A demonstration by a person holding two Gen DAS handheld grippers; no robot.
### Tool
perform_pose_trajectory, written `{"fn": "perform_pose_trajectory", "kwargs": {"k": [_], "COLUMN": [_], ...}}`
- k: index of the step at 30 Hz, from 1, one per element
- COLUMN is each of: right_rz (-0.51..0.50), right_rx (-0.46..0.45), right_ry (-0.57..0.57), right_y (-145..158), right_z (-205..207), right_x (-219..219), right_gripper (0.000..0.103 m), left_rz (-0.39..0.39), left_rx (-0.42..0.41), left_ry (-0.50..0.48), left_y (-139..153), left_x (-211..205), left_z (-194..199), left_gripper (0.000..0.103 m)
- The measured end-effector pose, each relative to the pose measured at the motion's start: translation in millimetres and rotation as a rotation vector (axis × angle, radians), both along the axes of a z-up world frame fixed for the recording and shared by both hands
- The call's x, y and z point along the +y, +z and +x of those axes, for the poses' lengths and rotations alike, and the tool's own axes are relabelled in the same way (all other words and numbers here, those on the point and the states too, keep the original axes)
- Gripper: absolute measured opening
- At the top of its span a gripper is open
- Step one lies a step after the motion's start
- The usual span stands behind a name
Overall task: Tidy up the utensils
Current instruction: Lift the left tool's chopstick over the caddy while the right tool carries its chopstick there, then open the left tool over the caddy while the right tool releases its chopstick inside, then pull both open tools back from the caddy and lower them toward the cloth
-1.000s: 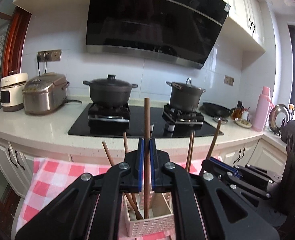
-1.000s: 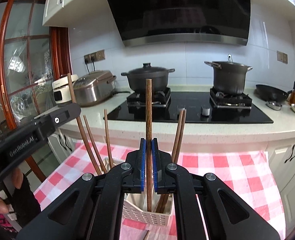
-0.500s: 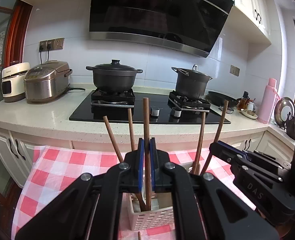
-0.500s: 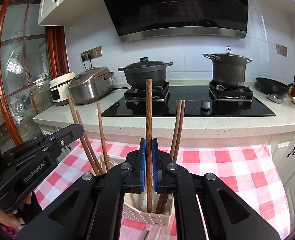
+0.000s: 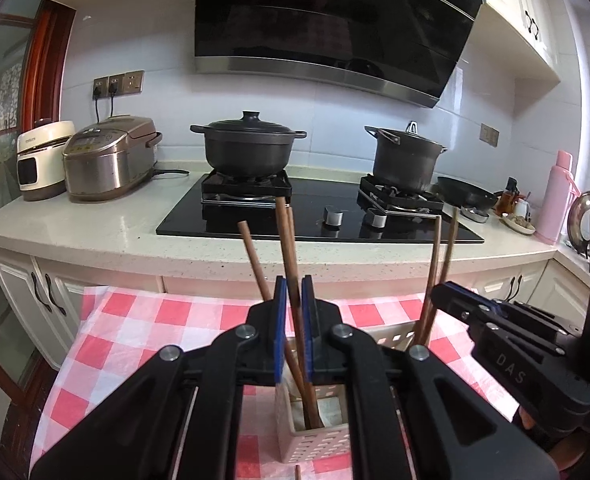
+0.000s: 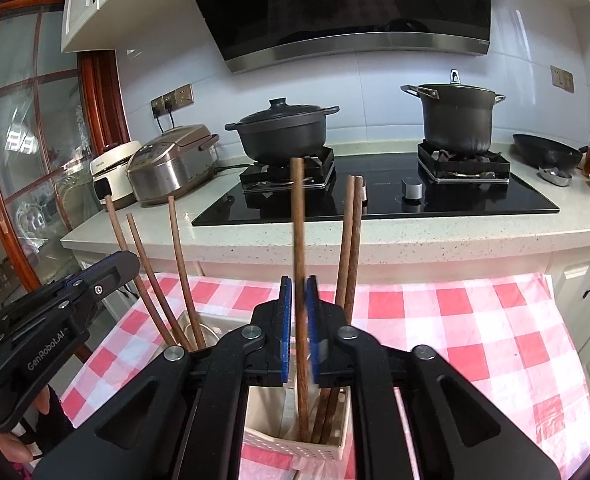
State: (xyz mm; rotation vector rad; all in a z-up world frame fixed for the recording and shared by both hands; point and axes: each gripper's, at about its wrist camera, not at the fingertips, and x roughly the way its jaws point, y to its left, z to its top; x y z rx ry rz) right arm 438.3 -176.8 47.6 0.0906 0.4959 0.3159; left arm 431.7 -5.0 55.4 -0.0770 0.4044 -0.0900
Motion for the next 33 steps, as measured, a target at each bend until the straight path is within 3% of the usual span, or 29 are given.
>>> {"fn": "perform_pose_trajectory", "kwargs": {"k": [1,3,11,13,15,22,24,33], "right_rz": [-0.004,0.004,-0.002,0.000,0.003,0.006,0.007,-0.003], "right_rx": [-0.004,-0.008,-0.046,-0.058,-0.067,-0.081,-0.071,0.056], "right_ry": [-0.001,0.001,0.002,0.008,0.017,0.017,0.012,0.019], "right_y": [0.3,1.4,8.3,11.2,13.3,7.4,-1.2,-63.5], "right_z": [-1.0,-3.2,-18.2,-25.9,-33.9,-78.7,-92.3,-138.4], "right_x": [-0.3,-2.4,-5.9,-6.7,-7.7,-16.2,-19.5,-16.6], "right_gripper": [0.019,0.044,0.045,0.045,0.047,0.053,0.061,0.074], "left_rz": [0.002,0.002,0.024,0.037,0.050,0.093,0.100,0.110], "left_rx": [-0.002,-0.007,-0.034,-0.040,-0.042,-0.076,-0.074,0.034], "left_ry": [0.004,0.017,0.053,0.060,0.055,0.106,0.118,0.097], "left_y": [-0.2,-0.3,3.2,3.6,3.4,-6.1,-13.1,-73.3], "left_x": [1.1,3.3,11.7,13.9,15.3,24.3,27.5,34.1], "left_z": [-0.5,-2.5,-15.8,-22.0,-29.4,-76.1,-89.0,-133.3], "left_gripper": [0.014,0.027,0.036,0.043,0.062,0.088,0.098,0.098]}}
